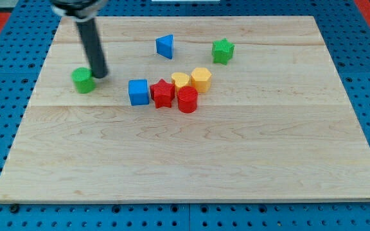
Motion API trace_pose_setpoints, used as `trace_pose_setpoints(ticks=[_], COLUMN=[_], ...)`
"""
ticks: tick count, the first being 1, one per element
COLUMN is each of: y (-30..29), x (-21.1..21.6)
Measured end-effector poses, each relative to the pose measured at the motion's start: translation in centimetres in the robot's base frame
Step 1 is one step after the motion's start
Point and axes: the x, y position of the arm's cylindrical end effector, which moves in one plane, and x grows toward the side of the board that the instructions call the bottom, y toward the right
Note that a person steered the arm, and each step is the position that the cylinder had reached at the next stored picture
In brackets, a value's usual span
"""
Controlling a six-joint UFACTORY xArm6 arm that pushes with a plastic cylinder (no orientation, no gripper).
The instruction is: Touch the green circle
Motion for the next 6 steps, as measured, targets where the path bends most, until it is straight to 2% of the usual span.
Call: trace_pose_setpoints(ticks=[1, 3, 4, 5, 6], y=[5.7, -0.3, -2.8, 2.0, 11.5], x=[0.3, 5.1, 3.1, -0.2, -2.8])
